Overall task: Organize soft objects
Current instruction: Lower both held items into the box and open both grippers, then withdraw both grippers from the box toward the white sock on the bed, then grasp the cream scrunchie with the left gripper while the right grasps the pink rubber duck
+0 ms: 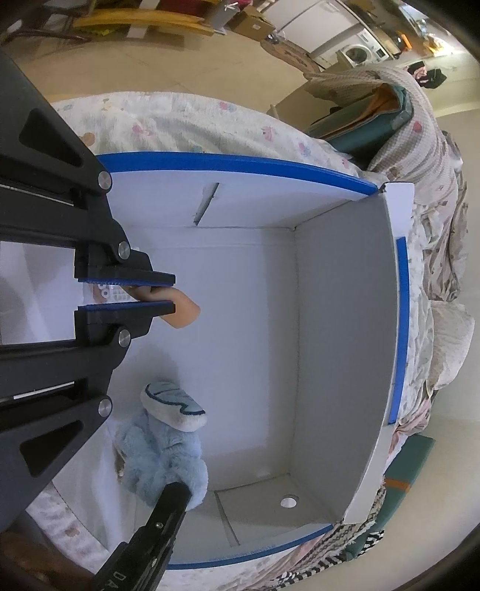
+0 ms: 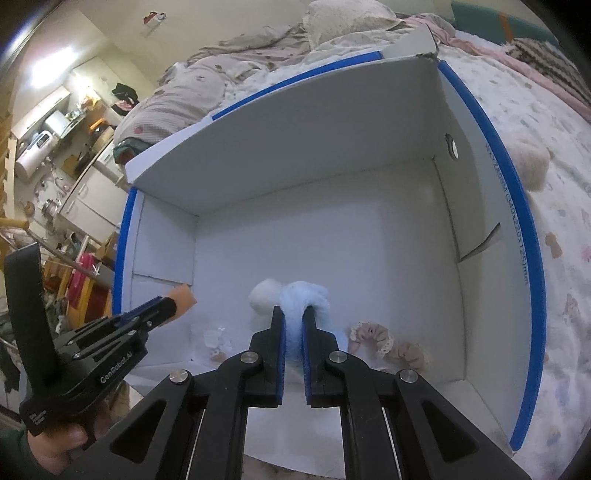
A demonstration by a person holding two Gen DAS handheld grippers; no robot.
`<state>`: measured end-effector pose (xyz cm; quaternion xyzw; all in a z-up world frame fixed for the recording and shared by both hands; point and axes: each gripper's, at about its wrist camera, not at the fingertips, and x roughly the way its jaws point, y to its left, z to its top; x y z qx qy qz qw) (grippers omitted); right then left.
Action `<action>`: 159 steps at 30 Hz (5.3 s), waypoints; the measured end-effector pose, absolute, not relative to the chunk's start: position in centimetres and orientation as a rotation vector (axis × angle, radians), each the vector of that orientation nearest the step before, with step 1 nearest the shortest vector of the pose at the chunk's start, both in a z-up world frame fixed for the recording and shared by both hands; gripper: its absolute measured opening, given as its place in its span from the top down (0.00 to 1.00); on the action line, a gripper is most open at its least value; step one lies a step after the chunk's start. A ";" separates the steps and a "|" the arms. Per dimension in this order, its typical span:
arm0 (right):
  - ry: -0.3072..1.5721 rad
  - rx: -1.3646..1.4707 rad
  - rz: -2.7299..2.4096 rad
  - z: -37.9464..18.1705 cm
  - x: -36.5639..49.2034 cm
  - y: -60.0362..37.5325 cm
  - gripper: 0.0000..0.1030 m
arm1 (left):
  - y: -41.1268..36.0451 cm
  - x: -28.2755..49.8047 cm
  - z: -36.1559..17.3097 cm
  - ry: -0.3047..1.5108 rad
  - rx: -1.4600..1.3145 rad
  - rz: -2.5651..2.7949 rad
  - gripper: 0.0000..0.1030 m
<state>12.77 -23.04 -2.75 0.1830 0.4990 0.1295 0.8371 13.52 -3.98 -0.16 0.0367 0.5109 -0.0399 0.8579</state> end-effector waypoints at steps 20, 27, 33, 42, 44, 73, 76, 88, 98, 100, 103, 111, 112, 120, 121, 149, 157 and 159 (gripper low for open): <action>0.990 0.394 0.228 -1.5 12.8 -23.8 0.24 | -3.2 13.1 1.1 1.011 0.057 -0.034 0.67; 0.890 0.352 0.213 0.1 12.3 -23.4 0.00 | -3.0 12.8 1.8 0.971 0.035 -0.012 0.42; 0.882 0.346 0.221 0.0 12.2 -23.4 0.00 | -3.6 12.7 2.2 0.958 0.070 -0.013 0.40; 0.875 0.385 0.215 0.3 11.8 -24.0 0.00 | -3.6 12.4 2.3 0.963 0.072 -0.018 0.36; 0.875 0.371 0.208 0.3 11.5 -23.9 0.00 | -3.4 12.3 2.4 0.964 0.067 -0.007 0.36; 0.886 0.334 0.198 1.4 4.9 -24.0 0.00 | 0.5 5.9 5.5 0.938 -0.009 0.014 0.36; 0.894 0.348 0.200 1.3 4.3 -23.9 0.00 | 0.8 5.2 5.4 0.946 -0.014 0.022 0.36; 0.909 0.345 0.204 0.9 3.3 -23.1 0.00 | 0.9 3.0 4.2 0.930 0.043 0.024 0.36; 0.922 0.350 0.207 0.6 3.3 -23.0 0.00 | 2.9 2.3 1.3 1.074 -0.003 0.037 0.36; 0.923 0.355 0.210 0.5 3.3 -23.1 0.00 | 2.9 2.3 1.2 1.081 0.012 0.044 0.36; 0.931 0.356 0.205 0.4 3.5 -23.1 0.00 | 2.6 2.4 1.3 1.070 0.033 0.047 0.36; 0.972 0.372 0.183 -0.2 3.5 -23.7 0.00 | 0.4 3.0 -0.8 1.161 0.004 -0.053 0.36; 0.980 0.371 0.175 -0.4 3.5 -23.8 0.00 | 0.0 3.1 -1.1 1.173 -0.010 -0.074 0.36; 1.049 0.385 0.145 -1.9 3.9 -24.9 0.00 | -5.0 4.7 -4.0 1.293 -0.085 -0.258 0.60; 1.061 0.382 0.138 -2.1 3.9 -25.0 0.00 | -5.7 4.9 -4.5 1.303 -0.078 -0.272 0.66; 1.342 0.225 -0.012 -10.1 8.5 -22.8 0.42 | 4.1 3.2 -0.3 1.231 -0.151 -0.101 0.92; 1.285 0.249 0.032 -8.4 7.5 -23.2 0.74 | 3.7 3.3 -1.1 1.245 -0.125 -0.075 0.92; 1.271 0.264 0.046 -7.8 6.9 -23.3 0.74 | 3.4 3.2 -1.1 1.243 -0.112 -0.072 0.92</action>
